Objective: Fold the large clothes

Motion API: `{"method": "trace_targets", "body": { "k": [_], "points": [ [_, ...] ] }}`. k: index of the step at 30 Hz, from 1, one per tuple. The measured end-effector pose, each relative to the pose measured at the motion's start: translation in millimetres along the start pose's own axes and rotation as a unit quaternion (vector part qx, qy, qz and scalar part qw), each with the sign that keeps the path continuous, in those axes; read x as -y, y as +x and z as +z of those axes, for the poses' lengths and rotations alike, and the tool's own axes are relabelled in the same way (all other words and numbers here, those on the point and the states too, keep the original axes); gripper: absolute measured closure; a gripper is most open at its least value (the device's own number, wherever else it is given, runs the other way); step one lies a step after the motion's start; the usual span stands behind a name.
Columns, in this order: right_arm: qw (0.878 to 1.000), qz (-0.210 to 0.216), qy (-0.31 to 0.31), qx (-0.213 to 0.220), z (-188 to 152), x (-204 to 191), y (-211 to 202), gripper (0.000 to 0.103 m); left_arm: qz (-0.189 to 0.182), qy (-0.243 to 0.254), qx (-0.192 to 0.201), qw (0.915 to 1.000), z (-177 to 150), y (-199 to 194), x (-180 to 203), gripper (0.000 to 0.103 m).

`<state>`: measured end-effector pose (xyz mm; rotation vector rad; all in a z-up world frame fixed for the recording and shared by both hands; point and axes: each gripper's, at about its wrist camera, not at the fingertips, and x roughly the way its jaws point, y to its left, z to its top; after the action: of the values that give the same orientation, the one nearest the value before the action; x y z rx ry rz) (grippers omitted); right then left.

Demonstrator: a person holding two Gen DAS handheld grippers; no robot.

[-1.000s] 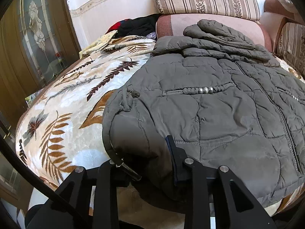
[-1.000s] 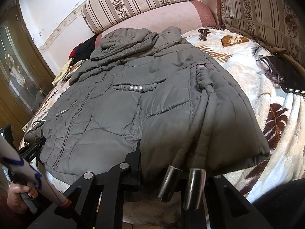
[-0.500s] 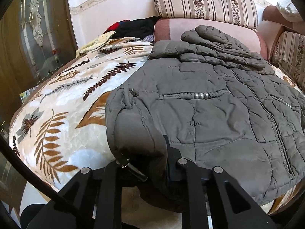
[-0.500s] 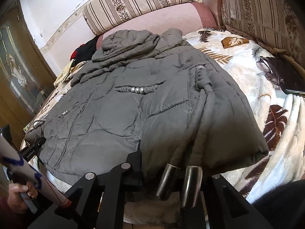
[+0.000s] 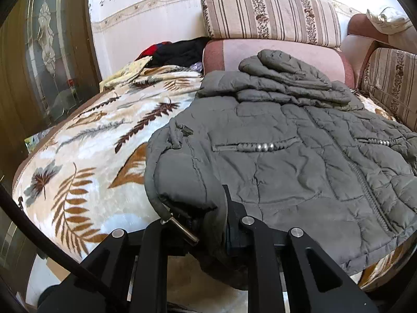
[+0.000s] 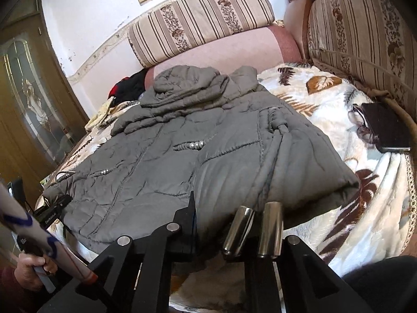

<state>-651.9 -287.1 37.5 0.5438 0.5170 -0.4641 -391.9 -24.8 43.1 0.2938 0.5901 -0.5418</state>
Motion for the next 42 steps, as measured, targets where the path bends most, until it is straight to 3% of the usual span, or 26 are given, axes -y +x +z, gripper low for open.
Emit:
{"method": "trace_targets", "body": {
  "k": [12,26,34,42],
  "points": [
    [0.999,0.039,-0.003,0.029,48.8,-11.3,-18.8,0.09,-0.025,-0.019,0.012,0.9994,56.7,-13.9,-5.8,0.085],
    [0.994,0.071,0.007,0.088,162.3,-31.0,-17.5,0.09,-0.056,-0.045,0.036,0.9968,191.2,-8.4,-19.2,0.085],
    [0.992,0.062,0.008,0.106,261.5,-38.3,32.1,0.09,-0.065,-0.067,0.038,0.9949,288.1,39.7,-18.5,0.08],
    [0.996,0.036,0.032,0.079,357.4,-24.0,132.7,0.09,-0.076,-0.092,0.016,0.9928,377.6,136.8,-9.8,0.069]
  ]
}}
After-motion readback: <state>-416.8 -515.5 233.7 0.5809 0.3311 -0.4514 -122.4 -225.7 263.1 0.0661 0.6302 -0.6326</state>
